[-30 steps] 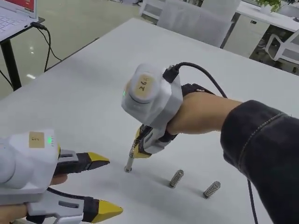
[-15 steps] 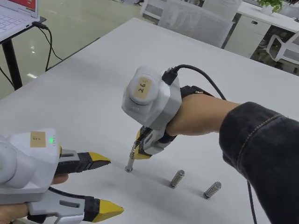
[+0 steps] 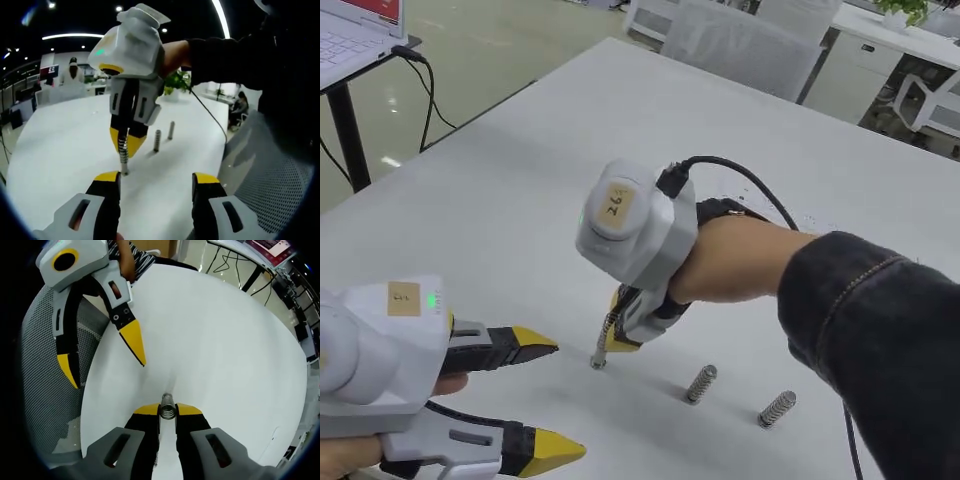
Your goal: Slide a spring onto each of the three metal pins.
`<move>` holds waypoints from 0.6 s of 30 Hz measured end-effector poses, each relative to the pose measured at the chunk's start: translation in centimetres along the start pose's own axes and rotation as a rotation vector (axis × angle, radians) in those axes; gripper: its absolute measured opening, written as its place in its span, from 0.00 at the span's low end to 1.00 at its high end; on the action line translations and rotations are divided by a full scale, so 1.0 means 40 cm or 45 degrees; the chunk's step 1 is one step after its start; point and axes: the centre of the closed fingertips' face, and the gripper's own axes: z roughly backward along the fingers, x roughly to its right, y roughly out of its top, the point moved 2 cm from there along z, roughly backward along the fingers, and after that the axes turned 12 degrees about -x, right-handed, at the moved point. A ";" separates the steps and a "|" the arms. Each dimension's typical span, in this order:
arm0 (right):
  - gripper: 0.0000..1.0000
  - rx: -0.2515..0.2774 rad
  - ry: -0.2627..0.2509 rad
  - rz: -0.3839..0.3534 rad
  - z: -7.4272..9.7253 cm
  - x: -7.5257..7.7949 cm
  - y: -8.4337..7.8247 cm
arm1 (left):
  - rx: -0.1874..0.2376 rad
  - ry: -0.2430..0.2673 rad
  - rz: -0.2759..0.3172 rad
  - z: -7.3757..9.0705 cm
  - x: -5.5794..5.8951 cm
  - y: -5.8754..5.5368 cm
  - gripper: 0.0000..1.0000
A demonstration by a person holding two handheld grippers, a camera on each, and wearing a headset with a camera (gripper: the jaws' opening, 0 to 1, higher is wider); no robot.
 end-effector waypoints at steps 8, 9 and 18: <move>0.08 -0.001 0.008 -0.017 -0.023 0.001 -0.002 | -0.003 0.001 0.004 -0.002 -0.002 -0.001 0.52; 0.08 0.000 0.008 -0.019 -0.025 0.001 -0.002 | -0.004 0.000 0.003 -0.002 -0.001 -0.001 0.52; 0.08 0.004 0.012 -0.037 -0.040 -0.001 0.000 | -0.016 -0.001 0.002 -0.003 -0.001 -0.004 0.52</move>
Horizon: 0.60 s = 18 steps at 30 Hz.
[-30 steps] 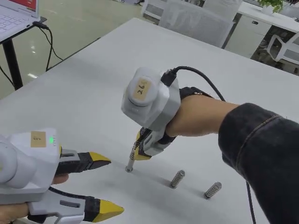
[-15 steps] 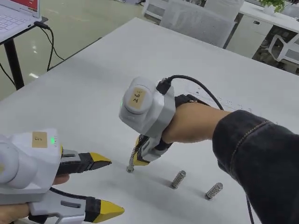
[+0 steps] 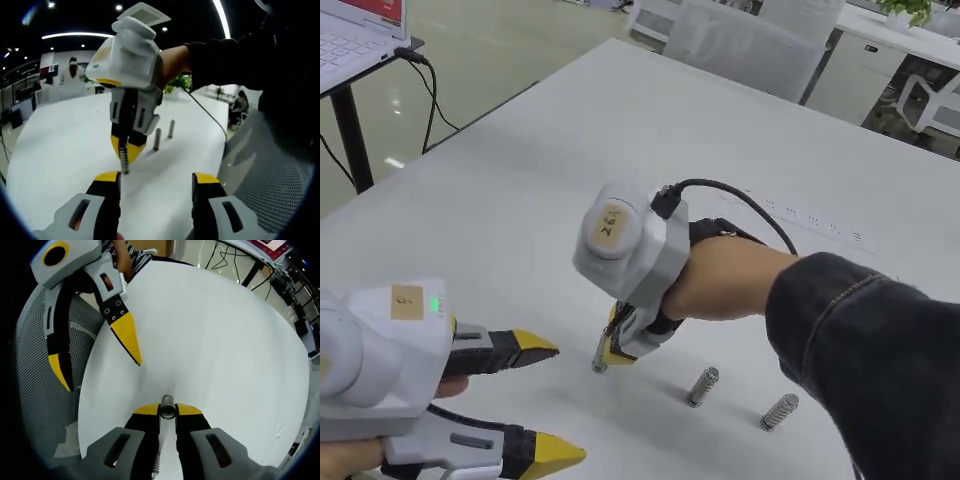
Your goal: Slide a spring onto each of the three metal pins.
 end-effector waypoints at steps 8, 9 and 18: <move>0.08 -0.004 0.007 -0.006 -0.013 -0.004 0.002 | -0.006 -0.001 -0.001 0.000 0.001 -0.002 0.52; 0.08 -0.004 0.007 -0.006 -0.015 -0.004 0.002 | -0.006 -0.001 -0.001 0.000 0.001 -0.002 0.52; 0.08 -0.012 0.014 -0.008 -0.024 -0.007 0.002 | -0.005 0.000 0.001 -0.001 0.001 -0.001 0.52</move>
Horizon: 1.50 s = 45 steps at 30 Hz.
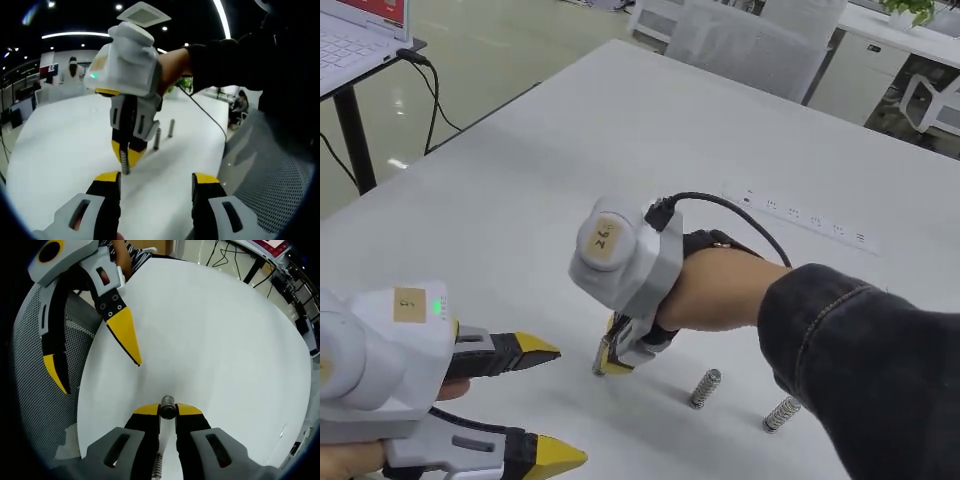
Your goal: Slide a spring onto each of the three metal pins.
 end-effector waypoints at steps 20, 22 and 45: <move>0.12 0.004 0.008 -0.026 -0.005 0.006 0.001 | -0.004 -0.001 0.005 -0.001 -0.001 -0.002 0.52; 0.14 0.007 0.004 -0.029 -0.003 0.006 0.000 | -0.003 -0.001 0.005 -0.001 -0.001 -0.002 0.52; 0.28 0.056 -0.015 -0.114 0.020 0.000 -0.056 | -0.031 -0.014 -0.006 -0.006 0.007 -0.007 0.53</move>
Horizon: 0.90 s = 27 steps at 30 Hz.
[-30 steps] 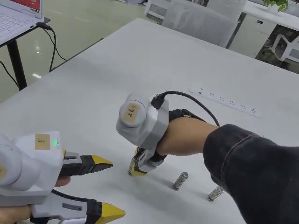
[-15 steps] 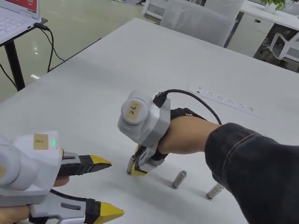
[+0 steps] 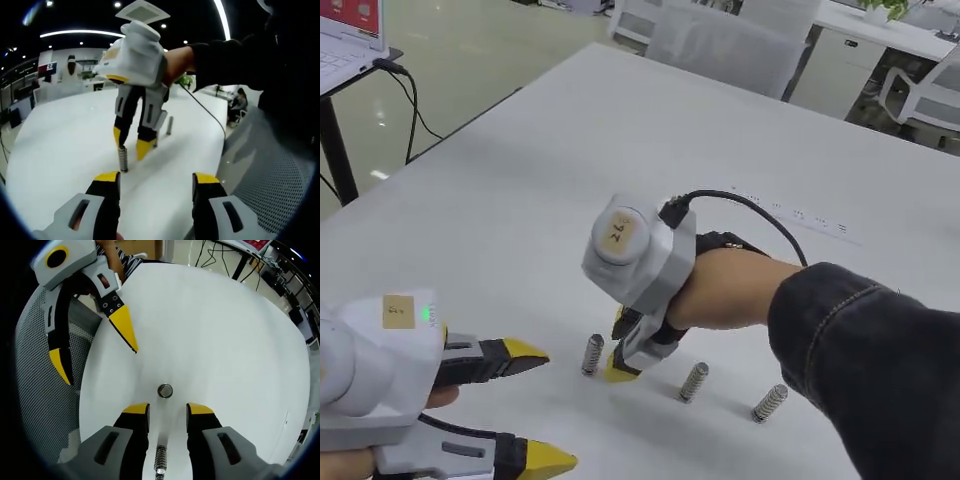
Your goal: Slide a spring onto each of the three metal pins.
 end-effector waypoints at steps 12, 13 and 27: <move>0.37 0.032 -0.025 -0.059 0.010 -0.001 -0.046 | -0.026 0.001 -0.016 -0.003 0.002 -0.003 0.53; 0.38 0.037 -0.028 -0.065 0.012 -0.001 -0.051 | -0.028 0.003 -0.016 -0.002 0.001 -0.003 0.53; 0.43 0.098 -0.047 -0.141 0.023 -0.010 -0.106 | -0.035 0.002 -0.028 -0.002 -0.002 0.011 0.54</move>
